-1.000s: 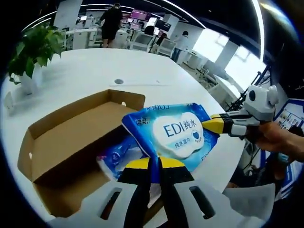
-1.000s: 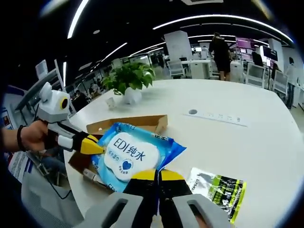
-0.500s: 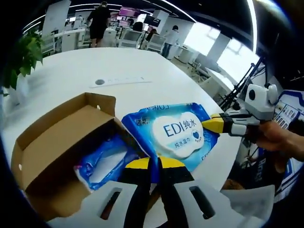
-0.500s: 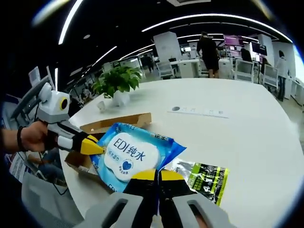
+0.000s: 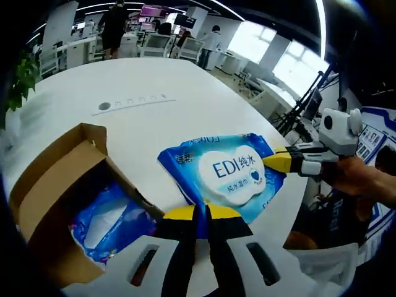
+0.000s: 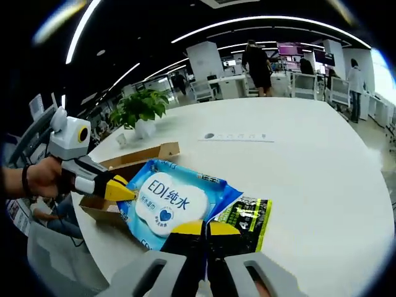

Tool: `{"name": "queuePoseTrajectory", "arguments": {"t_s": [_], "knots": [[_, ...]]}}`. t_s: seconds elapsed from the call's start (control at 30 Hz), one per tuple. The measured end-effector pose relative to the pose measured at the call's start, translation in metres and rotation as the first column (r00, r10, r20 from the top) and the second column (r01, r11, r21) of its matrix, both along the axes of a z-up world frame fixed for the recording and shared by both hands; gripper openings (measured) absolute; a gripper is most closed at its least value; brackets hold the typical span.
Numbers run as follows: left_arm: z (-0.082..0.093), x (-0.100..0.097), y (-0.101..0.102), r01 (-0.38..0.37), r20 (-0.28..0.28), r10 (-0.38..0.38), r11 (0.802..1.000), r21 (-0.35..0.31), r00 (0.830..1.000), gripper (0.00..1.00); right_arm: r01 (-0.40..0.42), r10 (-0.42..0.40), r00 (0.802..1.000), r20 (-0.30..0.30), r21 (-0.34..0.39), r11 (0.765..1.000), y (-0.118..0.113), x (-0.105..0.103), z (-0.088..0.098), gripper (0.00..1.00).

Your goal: Operate the shoe box by opening the lid, removing the specified soft item, and placing it in the target area until the item is outside and the box remains undamaged.

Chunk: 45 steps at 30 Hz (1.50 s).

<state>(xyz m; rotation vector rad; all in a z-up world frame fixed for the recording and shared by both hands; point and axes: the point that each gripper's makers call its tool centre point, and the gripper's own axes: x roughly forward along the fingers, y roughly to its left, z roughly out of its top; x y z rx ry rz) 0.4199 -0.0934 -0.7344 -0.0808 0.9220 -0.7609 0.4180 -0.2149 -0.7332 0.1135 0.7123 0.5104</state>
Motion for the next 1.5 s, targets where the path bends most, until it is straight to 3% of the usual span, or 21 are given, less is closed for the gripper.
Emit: {"name": "queuePoseTrajectory", "arguments": {"t_s": [0.27, 0.73, 1.1, 1.5], "knots": [[-0.005, 0.002, -0.014, 0.016, -0.011, -0.016, 1.000, 0.006, 1.000, 0.03, 0.018, -0.018, 1.000, -0.011, -0.004, 1.000, -0.014, 0.002, -0.005, 0.00], [-0.010, 0.020, -0.027, -0.004, -0.018, 0.005, 1.000, 0.013, 1.000, 0.03, -0.002, 0.002, 1.000, -0.026, -0.009, 1.000, -0.028, 0.029, -0.011, 0.00], [-0.024, 0.035, -0.030, -0.020, -0.037, 0.021, 0.999, 0.030, 0.999, 0.03, -0.035, 0.034, 0.998, -0.047, -0.021, 0.999, -0.029, 0.047, -0.023, 0.00], [-0.046, 0.042, -0.032, -0.003, -0.061, 0.007, 0.998, 0.067, 0.998, 0.03, -0.050, 0.047, 0.996, -0.073, -0.028, 0.998, -0.031, 0.052, -0.044, 0.00]]}}
